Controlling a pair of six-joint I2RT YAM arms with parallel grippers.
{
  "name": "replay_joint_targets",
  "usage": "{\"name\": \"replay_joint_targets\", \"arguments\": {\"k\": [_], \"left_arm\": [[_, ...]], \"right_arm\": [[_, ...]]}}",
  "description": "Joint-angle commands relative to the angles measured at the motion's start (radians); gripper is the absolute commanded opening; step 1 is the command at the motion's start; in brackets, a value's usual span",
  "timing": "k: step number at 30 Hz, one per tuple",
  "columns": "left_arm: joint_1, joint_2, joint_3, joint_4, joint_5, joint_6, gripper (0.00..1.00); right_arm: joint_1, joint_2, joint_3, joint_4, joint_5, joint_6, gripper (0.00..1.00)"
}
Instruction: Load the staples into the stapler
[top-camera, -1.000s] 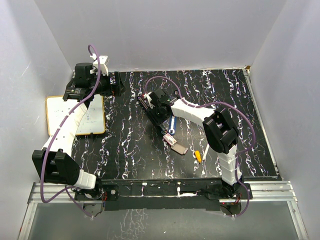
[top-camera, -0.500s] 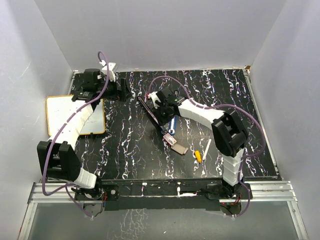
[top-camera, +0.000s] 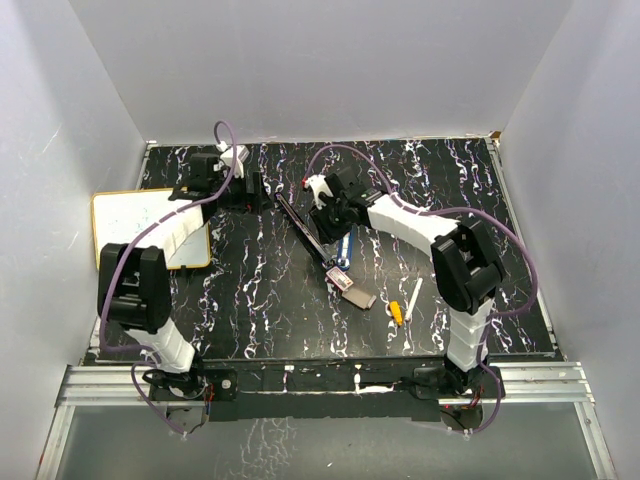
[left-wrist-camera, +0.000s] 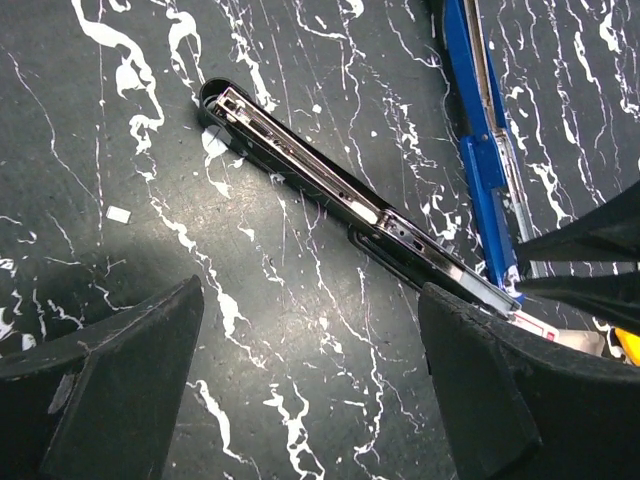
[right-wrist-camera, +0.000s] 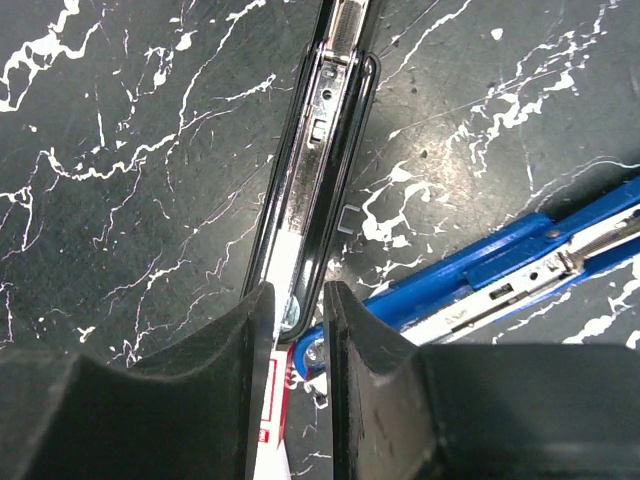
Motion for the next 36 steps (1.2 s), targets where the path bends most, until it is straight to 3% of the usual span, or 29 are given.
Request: {"name": "replay_joint_targets", "arguments": {"k": [1,19,36], "left_arm": [[-0.006,0.039,0.012,0.050,0.029,-0.047,0.86],[-0.007,0.232,0.043,0.147,0.016,-0.151,0.87],[-0.007,0.280,0.065,0.165,0.017,-0.175,0.88]], "right_arm": [[0.004,0.031,0.031,0.059,-0.031,-0.010,0.29],[-0.017,0.126,0.084,0.110,-0.061,0.036,0.28],[-0.029,0.184,0.119,0.112,-0.062,0.061,0.27]]}}
